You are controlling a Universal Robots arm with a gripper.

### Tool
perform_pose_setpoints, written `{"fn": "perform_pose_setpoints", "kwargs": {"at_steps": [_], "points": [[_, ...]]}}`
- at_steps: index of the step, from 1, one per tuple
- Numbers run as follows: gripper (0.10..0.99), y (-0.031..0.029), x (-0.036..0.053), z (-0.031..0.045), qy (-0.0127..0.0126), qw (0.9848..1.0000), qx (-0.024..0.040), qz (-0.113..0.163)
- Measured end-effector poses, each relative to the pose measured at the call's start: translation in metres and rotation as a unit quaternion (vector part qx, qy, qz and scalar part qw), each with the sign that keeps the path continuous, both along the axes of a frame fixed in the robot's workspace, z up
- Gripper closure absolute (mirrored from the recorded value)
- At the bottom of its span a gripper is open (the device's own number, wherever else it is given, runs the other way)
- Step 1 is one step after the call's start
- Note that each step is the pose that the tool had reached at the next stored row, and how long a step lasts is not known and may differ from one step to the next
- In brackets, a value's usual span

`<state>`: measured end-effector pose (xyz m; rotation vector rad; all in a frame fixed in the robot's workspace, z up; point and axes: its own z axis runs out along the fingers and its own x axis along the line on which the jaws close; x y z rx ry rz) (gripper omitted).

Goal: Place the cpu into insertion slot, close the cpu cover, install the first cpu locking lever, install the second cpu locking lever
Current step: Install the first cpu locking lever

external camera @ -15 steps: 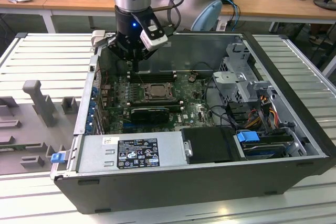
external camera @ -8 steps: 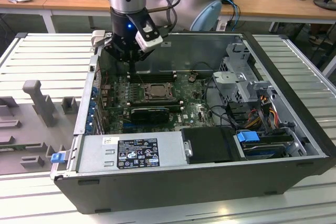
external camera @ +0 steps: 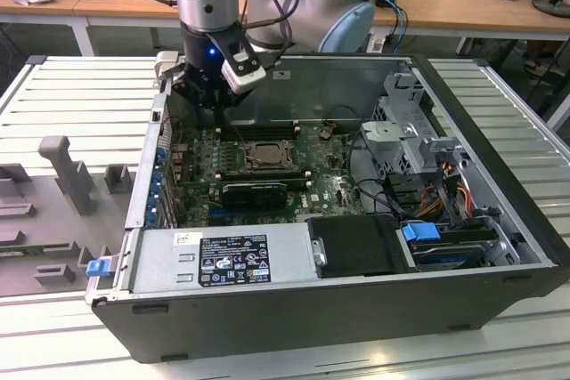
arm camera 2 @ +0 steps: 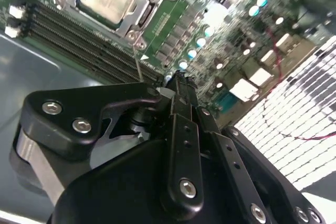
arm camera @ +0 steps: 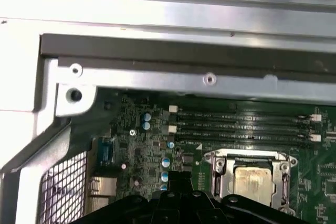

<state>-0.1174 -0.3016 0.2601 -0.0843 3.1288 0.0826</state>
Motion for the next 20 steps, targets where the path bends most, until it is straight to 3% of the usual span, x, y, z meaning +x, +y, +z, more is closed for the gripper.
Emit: {"fn": "perform_pose_setpoints", "kwargs": {"at_steps": [2,6,9,11,15,19,20], "points": [[0.980,0.0055,0.0004,-0.0014,-0.0001,1.0000,0.0000,0.000],[0.980,0.0080,0.0087,-0.0024,0.0000,1.0000,0.0000,0.000],[0.980,0.0081,0.0241,-0.0028,0.0000,1.0000,0.0000,0.000],[0.980,0.0081,0.0391,-0.0035,0.0000,1.0000,0.0000,0.000],[0.980,0.0081,0.0583,-0.0063,0.0000,1.0000,0.0012,0.000],[0.980,0.0075,0.0608,-0.0081,-0.0002,0.9996,0.0289,0.000],[0.980,0.0075,0.0609,-0.0099,-0.0001,0.9996,0.0289,0.000]]}}
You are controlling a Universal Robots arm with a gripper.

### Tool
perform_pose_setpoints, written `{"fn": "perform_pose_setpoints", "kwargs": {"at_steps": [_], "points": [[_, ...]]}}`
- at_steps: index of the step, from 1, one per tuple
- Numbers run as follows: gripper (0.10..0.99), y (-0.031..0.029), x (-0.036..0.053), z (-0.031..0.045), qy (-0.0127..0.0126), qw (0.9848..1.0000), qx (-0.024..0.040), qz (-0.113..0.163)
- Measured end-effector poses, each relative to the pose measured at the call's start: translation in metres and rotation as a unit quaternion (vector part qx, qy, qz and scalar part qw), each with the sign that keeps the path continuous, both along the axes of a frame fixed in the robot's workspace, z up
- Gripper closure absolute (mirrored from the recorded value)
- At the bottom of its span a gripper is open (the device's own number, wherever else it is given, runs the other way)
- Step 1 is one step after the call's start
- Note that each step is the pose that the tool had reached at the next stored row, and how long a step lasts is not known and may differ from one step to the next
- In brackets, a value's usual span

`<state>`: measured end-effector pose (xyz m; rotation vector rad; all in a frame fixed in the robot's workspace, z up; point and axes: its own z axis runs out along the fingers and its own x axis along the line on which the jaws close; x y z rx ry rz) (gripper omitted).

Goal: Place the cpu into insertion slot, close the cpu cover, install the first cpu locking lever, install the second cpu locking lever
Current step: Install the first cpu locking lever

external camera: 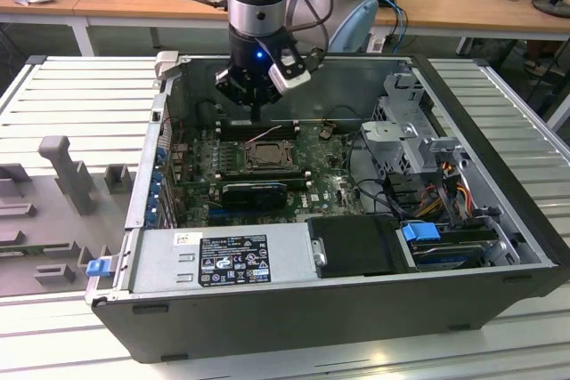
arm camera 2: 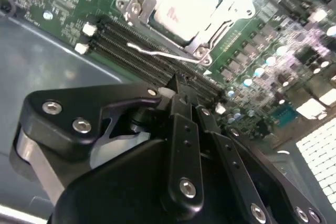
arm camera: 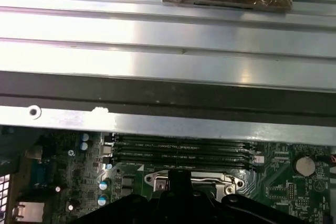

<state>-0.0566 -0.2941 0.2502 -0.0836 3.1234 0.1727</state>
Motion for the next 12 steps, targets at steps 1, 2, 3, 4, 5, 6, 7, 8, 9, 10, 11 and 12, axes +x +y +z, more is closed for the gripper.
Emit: {"fn": "perform_pose_setpoints", "kwargs": {"at_steps": [1,2,3,4,5,6,7,8,9,10,11,12], "points": [[0.980,-0.0001,0.0008,-0.0017,0.0001,1.0000,-0.0002,0.000],[0.980,0.0001,0.0032,-0.0040,0.0002,1.0000,-0.0005,0.000],[0.980,0.0002,0.0062,-0.0060,0.0002,1.0000,-0.0006,0.001],[0.980,0.0007,0.0114,-0.0100,0.0002,1.0000,-0.0016,0.004],[0.980,0.0008,0.0139,-0.0134,0.0001,1.0000,-0.0024,0.008],[0.980,0.0008,0.0141,-0.0155,-0.0002,0.9999,-0.0024,0.012],[0.980,0.0012,0.0152,-0.0189,-0.0005,0.9998,-0.0026,0.020],[0.980,0.0033,0.0191,-0.0205,-0.0005,0.9998,-0.0027,0.021],[0.980,0.0037,0.0207,-0.0208,-0.0005,0.9998,-0.0027,0.021],[0.980,0.0039,0.0218,-0.0210,-0.0005,0.9998,-0.0027,0.021],[0.980,0.0041,0.0238,-0.0213,-0.0006,0.9998,-0.0027,0.021],[0.980,0.0044,0.0254,-0.0217,-0.0005,0.9998,-0.0026,0.021]]}}
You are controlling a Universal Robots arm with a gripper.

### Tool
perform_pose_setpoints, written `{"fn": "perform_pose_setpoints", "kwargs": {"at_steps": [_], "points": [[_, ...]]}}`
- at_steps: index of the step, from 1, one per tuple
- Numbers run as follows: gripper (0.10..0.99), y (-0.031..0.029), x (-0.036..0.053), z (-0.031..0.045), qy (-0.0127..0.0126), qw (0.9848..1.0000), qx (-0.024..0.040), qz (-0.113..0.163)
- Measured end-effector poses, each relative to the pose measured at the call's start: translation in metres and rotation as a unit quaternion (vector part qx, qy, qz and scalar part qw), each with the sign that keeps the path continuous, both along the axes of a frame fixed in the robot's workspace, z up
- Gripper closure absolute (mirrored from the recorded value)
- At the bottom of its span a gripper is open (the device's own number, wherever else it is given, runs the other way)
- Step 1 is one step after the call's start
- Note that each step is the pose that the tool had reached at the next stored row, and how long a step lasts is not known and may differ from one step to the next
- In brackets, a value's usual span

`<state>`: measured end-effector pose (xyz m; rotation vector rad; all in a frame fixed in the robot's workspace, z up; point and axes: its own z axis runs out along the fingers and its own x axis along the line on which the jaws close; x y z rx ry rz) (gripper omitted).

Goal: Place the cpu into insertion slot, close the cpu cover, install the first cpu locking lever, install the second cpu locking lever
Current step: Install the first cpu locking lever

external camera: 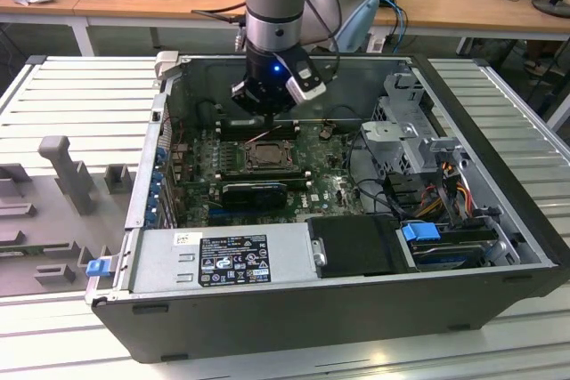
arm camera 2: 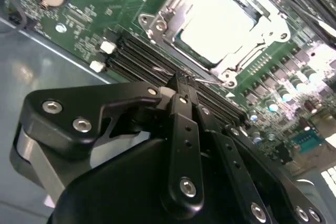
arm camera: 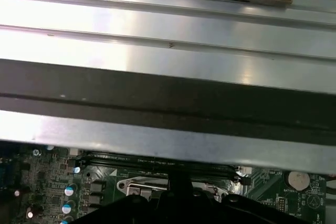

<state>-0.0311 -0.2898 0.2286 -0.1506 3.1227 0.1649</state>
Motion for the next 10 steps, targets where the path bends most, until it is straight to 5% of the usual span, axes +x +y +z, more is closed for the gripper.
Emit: {"fn": "perform_pose_setpoints", "kwargs": {"at_steps": [10], "points": [[0.980,0.0022,0.0109,-0.0135,0.0000,1.0000,-0.0001,0.000]]}}
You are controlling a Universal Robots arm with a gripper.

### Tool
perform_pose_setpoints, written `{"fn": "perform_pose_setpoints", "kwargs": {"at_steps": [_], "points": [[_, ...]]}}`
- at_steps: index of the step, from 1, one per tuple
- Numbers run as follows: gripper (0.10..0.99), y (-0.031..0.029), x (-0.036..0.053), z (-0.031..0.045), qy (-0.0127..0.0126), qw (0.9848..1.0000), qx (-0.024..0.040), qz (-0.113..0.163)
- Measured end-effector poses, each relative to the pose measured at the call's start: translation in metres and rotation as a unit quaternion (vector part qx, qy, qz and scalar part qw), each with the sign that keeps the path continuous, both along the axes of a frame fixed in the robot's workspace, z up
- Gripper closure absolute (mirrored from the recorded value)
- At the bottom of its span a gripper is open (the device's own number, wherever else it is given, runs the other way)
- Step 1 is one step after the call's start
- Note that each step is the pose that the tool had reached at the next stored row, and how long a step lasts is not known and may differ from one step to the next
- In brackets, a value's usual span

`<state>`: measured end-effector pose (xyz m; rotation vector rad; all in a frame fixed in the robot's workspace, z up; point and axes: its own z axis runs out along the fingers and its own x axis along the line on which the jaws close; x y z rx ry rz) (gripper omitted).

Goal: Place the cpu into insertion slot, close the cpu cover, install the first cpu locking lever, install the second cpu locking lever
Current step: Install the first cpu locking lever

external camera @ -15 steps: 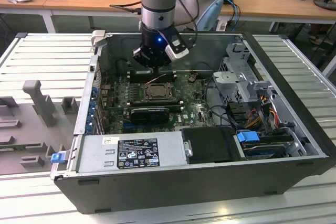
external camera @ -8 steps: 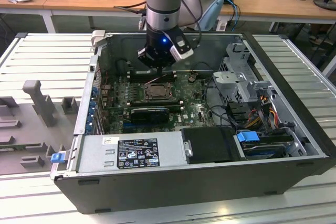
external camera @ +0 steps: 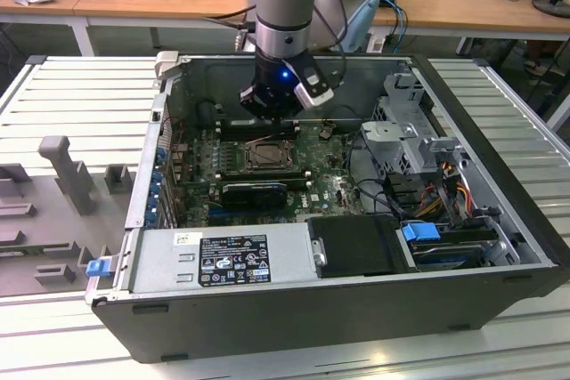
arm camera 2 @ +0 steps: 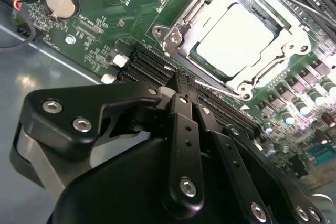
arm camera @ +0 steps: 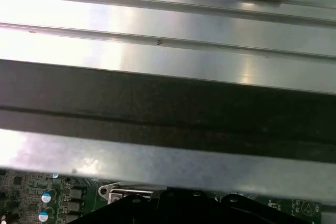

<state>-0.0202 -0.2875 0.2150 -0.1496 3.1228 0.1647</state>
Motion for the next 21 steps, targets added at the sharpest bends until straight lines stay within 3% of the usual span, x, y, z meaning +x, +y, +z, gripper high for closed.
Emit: {"fn": "perform_pose_setpoints", "kwargs": {"at_steps": [7,16,21], "points": [[0.980,0.0001,0.0018,-0.0079,0.0000,1.0000,-0.0028,0.000],[0.980,0.0013,0.0027,-0.0120,0.0001,0.9998,-0.0210,0.000],[0.980,0.0028,0.0031,-0.0132,0.0000,0.9998,-0.0183,0.000]]}}
